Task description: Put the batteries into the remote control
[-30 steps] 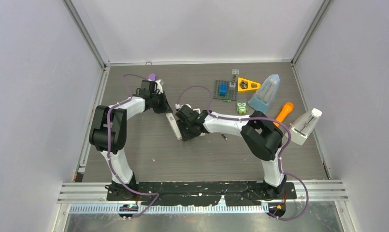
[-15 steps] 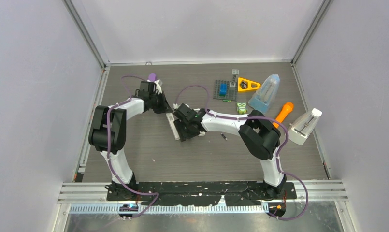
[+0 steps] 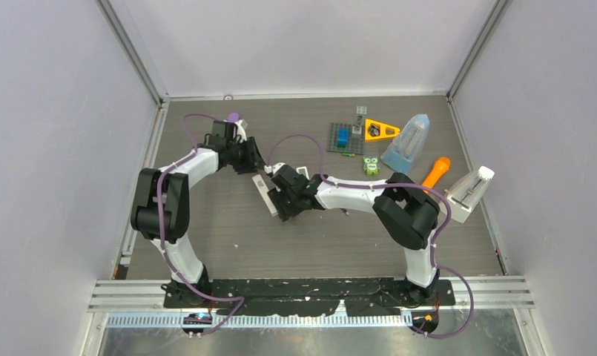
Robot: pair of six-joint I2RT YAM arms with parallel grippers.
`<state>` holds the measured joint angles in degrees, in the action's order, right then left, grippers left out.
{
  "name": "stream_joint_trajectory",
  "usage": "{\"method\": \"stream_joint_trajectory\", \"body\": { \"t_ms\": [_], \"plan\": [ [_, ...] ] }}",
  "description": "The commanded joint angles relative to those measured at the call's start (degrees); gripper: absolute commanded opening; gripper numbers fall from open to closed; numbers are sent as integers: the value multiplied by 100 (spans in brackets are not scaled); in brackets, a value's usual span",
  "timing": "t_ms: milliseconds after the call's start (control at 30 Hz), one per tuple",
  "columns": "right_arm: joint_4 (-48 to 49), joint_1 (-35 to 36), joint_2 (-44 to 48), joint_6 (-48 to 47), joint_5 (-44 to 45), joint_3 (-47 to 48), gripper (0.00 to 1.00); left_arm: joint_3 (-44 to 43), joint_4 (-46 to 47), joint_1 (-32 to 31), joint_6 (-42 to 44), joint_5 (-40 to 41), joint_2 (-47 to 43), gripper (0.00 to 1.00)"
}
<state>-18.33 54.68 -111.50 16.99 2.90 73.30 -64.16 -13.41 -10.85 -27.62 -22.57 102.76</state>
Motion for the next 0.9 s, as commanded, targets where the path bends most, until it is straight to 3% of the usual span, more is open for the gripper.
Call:
{"method": "stream_joint_trajectory", "body": {
  "t_ms": [0, 400, 600, 867],
  "plan": [
    [267, 43, 398, -144, 161, -155, 54, -301, -134, -2, 100, 30, -342, 46],
    [473, 41, 500, 44, 105, -373, 54, -961, -1041, 0, 770, 485, 277, 49],
    [557, 41, 512, 87, 72, -441, 54, -1253, -1506, 4, 1087, 334, 639, 49],
    [707, 52, 403, 270, 55, -441, 53, -1432, -1834, 2, 1240, 49, 867, 28]
  ]
}}
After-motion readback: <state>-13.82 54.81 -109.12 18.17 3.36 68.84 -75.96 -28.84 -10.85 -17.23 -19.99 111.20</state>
